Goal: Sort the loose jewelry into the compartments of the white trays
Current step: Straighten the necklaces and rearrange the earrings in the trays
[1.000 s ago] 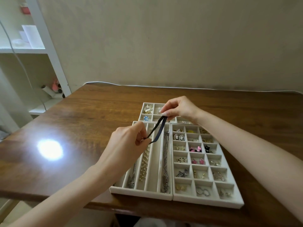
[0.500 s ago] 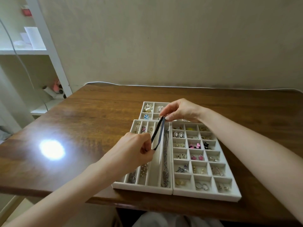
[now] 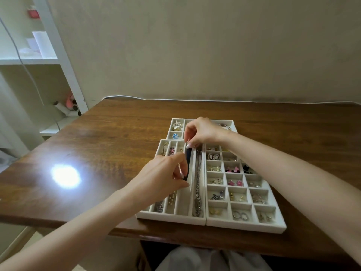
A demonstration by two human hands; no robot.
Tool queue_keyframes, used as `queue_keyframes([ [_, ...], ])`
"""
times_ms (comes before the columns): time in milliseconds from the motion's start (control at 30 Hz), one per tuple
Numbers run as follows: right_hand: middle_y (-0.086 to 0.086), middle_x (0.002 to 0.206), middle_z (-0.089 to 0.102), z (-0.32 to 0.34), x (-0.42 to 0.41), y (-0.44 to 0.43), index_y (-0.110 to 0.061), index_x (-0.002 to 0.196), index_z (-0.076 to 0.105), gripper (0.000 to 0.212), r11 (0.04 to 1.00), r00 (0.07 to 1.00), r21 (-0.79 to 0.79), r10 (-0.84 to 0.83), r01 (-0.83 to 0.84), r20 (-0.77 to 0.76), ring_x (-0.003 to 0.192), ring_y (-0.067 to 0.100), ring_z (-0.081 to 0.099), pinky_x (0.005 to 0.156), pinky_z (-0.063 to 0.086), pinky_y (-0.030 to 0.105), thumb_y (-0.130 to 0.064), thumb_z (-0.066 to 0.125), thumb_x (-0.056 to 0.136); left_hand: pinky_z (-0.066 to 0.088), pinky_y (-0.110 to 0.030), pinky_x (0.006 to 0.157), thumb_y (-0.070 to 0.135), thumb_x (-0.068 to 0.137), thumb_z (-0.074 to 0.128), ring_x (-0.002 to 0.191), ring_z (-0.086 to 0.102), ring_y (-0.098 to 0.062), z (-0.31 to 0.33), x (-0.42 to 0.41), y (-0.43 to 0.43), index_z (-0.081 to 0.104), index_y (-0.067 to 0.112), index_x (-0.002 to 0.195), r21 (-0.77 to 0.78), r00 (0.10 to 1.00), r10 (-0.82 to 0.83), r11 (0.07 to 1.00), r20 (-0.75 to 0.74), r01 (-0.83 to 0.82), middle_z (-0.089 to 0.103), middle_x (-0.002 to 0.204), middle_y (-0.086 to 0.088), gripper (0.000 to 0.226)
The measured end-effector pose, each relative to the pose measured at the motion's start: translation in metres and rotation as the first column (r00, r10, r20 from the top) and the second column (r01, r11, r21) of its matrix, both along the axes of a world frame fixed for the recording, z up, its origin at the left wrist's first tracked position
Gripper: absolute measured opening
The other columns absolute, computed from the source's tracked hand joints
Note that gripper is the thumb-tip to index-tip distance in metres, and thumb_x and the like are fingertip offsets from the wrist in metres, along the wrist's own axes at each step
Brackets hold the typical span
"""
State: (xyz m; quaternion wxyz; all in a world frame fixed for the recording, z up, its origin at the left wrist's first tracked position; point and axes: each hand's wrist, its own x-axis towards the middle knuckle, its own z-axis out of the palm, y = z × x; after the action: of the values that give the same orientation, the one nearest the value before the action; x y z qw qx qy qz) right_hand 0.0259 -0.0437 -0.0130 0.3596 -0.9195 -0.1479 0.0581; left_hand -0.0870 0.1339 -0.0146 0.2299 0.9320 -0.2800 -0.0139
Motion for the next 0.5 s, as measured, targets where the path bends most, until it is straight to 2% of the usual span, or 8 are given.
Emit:
queue_keyframes([
  [133,0.000,0.076,0.067,-0.0030,-0.0020,0.0047,-0.009,0.078,0.065,0.021,0.994,0.997,-0.108,0.040,-0.032,0.070,0.072,0.011,0.063,0.069,0.054,0.025,0.000,0.080,0.067,0.033,-0.009,0.054,0.029,0.080,0.071,0.060,0.047,0.004,0.0040,0.0009,-0.0007,0.059,0.025,0.090,0.103,0.998,-0.069,0.992,-0.002,0.069,0.060,0.077,0.015,0.016],
  [200,-0.003,0.075,0.065,-0.0042,-0.0036,0.0052,-0.010,0.077,0.064,0.023,0.990,0.996,-0.134,0.045,-0.034,0.083,0.073,0.011,0.062,0.070,0.052,0.025,0.000,0.081,0.066,0.035,-0.008,0.053,0.027,0.083,0.067,0.061,0.048,0.005,0.0049,0.0001,-0.0028,0.057,0.026,0.092,0.171,0.991,-0.131,0.977,-0.009,0.131,0.058,0.077,0.017,0.013],
  [267,-0.004,0.075,0.063,-0.0057,-0.0058,0.0057,-0.012,0.075,0.062,0.024,0.985,0.993,-0.166,0.056,-0.038,0.103,0.072,0.010,0.060,0.067,0.049,0.021,-0.001,0.082,0.065,0.043,-0.008,0.061,0.026,0.086,0.064,0.070,0.054,0.003,0.0051,-0.0003,-0.0046,0.060,0.026,0.093,0.234,0.983,-0.183,0.955,-0.010,0.180,0.061,0.082,0.016,0.008],
  [333,-0.002,0.077,0.063,-0.0070,-0.0073,0.0068,-0.012,0.075,0.062,0.025,0.981,0.989,-0.192,0.065,-0.039,0.131,0.071,0.009,0.058,0.065,0.047,0.020,-0.001,0.082,0.065,0.049,-0.015,0.073,0.026,0.086,0.063,0.081,0.059,-0.002,0.0057,0.0007,-0.0048,0.064,0.025,0.094,0.275,0.977,-0.212,0.940,0.001,0.204,0.066,0.090,0.013,0.008],
  [500,0.003,0.080,0.066,-0.0086,-0.0073,0.0096,-0.010,0.079,0.063,0.026,0.974,0.986,-0.227,0.058,-0.022,0.154,0.073,0.012,0.060,0.069,0.050,0.027,-0.001,0.082,0.065,0.046,-0.016,0.078,0.028,0.088,0.060,0.089,0.055,0.000,0.0093,0.0017,-0.0034,0.067,0.026,0.096,0.341,0.954,-0.300,0.898,0.014,0.277,0.065,0.097,0.014,0.011],
])
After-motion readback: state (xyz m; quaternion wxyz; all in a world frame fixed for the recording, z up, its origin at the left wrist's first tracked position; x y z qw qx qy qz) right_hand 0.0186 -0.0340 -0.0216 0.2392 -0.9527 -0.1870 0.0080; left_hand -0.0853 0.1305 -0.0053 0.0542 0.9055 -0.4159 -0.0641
